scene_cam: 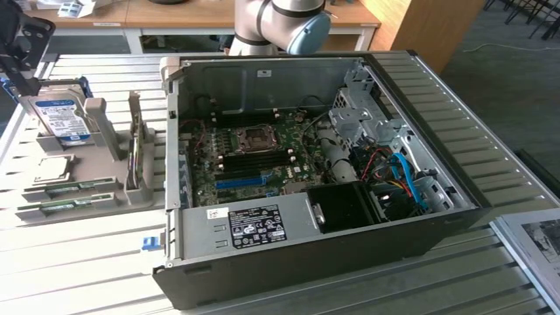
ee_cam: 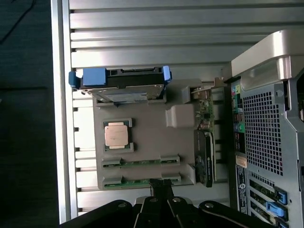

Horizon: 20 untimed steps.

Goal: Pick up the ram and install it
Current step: 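Reach for the ram, then pick up the ram and move it above insertion slot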

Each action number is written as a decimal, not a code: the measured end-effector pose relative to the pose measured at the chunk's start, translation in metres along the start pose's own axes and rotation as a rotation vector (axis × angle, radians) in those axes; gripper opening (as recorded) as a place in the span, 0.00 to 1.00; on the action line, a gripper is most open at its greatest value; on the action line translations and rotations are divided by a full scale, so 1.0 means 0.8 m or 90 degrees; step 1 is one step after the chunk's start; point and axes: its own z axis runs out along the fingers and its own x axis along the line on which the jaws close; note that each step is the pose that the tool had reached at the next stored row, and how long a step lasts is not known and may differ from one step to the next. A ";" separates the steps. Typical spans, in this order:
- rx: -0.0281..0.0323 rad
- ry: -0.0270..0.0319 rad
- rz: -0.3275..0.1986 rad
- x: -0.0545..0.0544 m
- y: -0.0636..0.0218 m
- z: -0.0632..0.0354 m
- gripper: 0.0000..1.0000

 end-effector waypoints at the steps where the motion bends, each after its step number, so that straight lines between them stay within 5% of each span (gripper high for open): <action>1: 0.0000 0.0000 0.000 0.002 0.000 0.000 0.10; 7: 0.0000 0.0000 0.000 0.016 -0.001 0.000 0.10; 20: 0.0000 0.0000 0.000 0.016 -0.001 0.000 0.10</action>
